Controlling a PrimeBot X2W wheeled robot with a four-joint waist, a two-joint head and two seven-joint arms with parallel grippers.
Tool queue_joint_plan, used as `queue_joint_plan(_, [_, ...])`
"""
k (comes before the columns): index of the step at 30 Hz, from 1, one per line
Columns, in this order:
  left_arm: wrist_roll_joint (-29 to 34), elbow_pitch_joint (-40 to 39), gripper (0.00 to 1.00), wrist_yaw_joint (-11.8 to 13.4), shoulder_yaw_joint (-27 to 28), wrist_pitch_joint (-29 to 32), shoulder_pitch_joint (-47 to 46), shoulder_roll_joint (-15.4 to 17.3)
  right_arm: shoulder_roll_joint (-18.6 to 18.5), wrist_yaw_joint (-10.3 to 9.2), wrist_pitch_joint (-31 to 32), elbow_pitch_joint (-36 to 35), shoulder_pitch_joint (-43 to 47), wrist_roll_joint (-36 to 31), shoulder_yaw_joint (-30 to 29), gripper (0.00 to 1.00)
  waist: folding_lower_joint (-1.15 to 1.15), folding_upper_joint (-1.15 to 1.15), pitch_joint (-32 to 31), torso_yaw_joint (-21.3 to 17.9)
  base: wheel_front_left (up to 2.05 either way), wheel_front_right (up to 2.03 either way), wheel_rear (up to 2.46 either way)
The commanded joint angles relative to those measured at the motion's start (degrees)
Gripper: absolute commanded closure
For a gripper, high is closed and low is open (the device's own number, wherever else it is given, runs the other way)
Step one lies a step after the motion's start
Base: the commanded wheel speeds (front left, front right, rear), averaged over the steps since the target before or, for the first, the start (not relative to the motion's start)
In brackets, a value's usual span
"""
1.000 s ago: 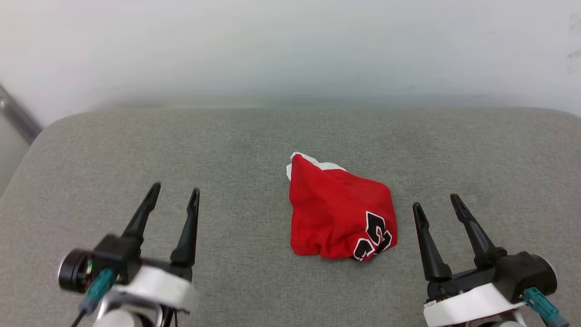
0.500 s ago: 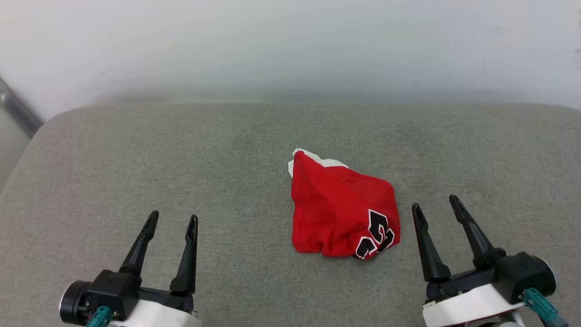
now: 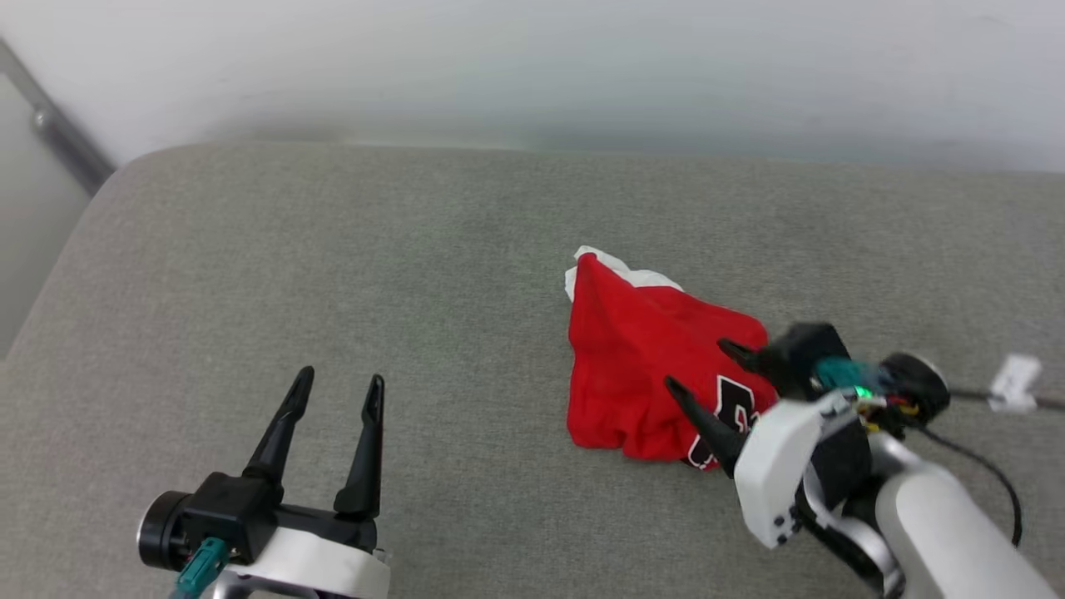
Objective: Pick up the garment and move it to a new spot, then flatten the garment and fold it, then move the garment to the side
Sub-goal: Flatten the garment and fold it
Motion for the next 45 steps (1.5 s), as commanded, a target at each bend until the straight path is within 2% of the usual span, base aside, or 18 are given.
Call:
queue_joint_plan(1, [0.40,0.26,0.00,-0.22,0.01,-0.15,-0.51,-0.40,-0.85,-0.04,1.50,-0.04,-1.60,0.32,0.51,0.00,-0.01,0.00,0.70,0.85,0.00,0.00,0.00])
queue_joint_plan(6, [1.57,1.57,0.00,-1.71,0.17,-0.15,-1.66,-2.16,-2.02,-0.03,19.02,3.92,-9.88,3.83,4.16,0.00,-0.01,0.00,1.69,3.67,0.00,0.00,0.00])
queue_joint_plan(9, [2.29,2.18,0.00,-2.29,0.00,-0.15,-2.02,-3.09,-1.29,-0.04,24.81,7.37,-13.69,3.14,4.83,0.00,-0.01,0.00,2.05,5.75,0.00,0.00,0.00])
queue_joint_plan(13, [3.03,2.99,0.00,-2.97,-0.43,-0.15,-2.27,-4.00,-0.06,-0.04,27.69,13.00,-16.95,1.25,4.85,0.00,-0.01,0.00,2.40,8.55,0.00,0.00,0.00])
queue_joint_plan(20, [3.63,4.56,0.00,-3.57,-0.86,-0.15,-1.60,-5.15,0.49,-0.04,26.20,21.42,-19.71,-2.29,4.99,0.00,-0.01,0.00,2.77,11.72,0.00,0.00,0.00])
queue_joint_plan(21, [3.74,4.67,0.00,-3.66,-0.97,-0.15,-1.52,-5.20,0.44,-0.04,26.02,22.42,-19.80,-2.58,5.03,0.31,-0.01,0.00,2.79,11.96,0.00,0.00,0.00])
queue_joint_plan(22, [3.77,4.83,0.00,-3.68,-1.03,-0.15,-1.51,-5.25,0.37,-0.04,25.67,23.15,-19.93,-2.75,5.17,0.85,-0.01,0.00,2.83,12.15,0.00,0.00,0.00])
queue_joint_plan(23, [3.71,4.97,0.00,-3.75,-1.12,-0.15,-1.54,-5.32,0.23,-0.04,25.17,23.87,-20.04,-2.95,5.24,1.00,-0.01,0.00,2.85,12.31,0.00,0.00,0.00])
queue_joint_plan(28, [3.78,5.32,0.00,-3.93,-0.52,-0.15,-1.19,-5.38,1.00,-0.04,20.41,25.07,-21.31,-3.27,4.41,1.00,-0.01,0.00,2.28,11.91,0.00,0.00,0.00])
queue_joint_plan(32, [4.00,5.48,0.00,-3.96,0.06,-0.15,-0.77,-5.00,1.69,-0.04,16.69,23.02,-21.78,-2.20,3.65,1.00,-0.01,0.00,1.14,10.17,0.00,0.00,0.00])
queue_joint_plan(38, [3.88,4.88,0.00,-4.02,1.53,-0.16,-0.15,-4.51,1.11,-0.04,11.93,13.69,-17.16,1.44,-0.66,1.00,-0.01,0.00,-0.14,5.89,0.00,0.00,0.00])
queue_joint_plan(45, [4.24,4.63,0.00,-4.03,2.50,-0.16,-0.39,-4.40,0.01,-0.04,5.88,1.28,-4.52,3.90,-11.22,1.00,-0.01,0.00,-0.04,0.74,0.00,0.00,0.00])
